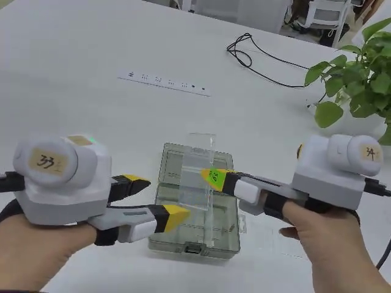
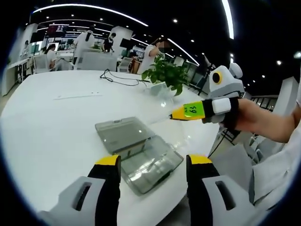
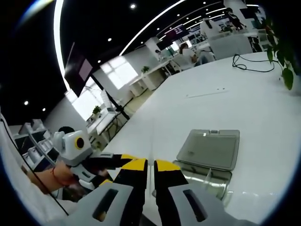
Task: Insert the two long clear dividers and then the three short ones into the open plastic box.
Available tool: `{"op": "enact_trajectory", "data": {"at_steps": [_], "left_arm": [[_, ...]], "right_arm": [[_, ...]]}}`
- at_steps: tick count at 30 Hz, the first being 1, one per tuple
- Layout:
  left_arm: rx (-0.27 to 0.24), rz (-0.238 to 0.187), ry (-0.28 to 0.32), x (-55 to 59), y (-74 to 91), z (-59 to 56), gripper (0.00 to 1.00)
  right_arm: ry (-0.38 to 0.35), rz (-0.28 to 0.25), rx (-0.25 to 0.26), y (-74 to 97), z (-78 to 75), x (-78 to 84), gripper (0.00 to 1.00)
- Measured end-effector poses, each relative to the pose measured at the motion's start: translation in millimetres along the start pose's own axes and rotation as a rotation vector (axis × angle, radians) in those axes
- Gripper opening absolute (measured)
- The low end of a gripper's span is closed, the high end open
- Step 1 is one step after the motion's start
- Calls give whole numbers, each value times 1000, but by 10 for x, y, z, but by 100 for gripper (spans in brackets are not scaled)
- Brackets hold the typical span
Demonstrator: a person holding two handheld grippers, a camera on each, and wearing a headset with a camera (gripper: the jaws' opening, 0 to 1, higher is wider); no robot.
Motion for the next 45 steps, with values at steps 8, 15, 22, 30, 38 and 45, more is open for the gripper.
{"op": "enact_trajectory", "data": {"at_steps": [8,15,22,30,38,45], "left_arm": [[40,30,-77,124,88,121,68],[91,71,-140,261,86,173,80],[145,101,-197,383,55,176,89],[202,131,-243,502,-33,194,94],[252,148,-262,573,-78,205,94],[273,145,-253,587,-113,230,92]], "right_arm": [[-10,38,74,0,-76,33,7],[-65,123,144,-77,-148,98,7],[-84,224,254,-114,-254,199,7],[-151,331,326,-166,-274,392,6],[-243,409,369,-251,-396,607,6],[-286,462,400,-255,-462,661,6]]}}
Point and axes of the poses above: the centre of the closed fingertips' face, and the gripper's own axes: y roughly backward along the fingers, z roughly to its left, x roughly out of its underside, the point moved 1 cm from there along y, roughly backward along the fingers, and after that the axes turned 1 degree about x, right-handed, at the moved point
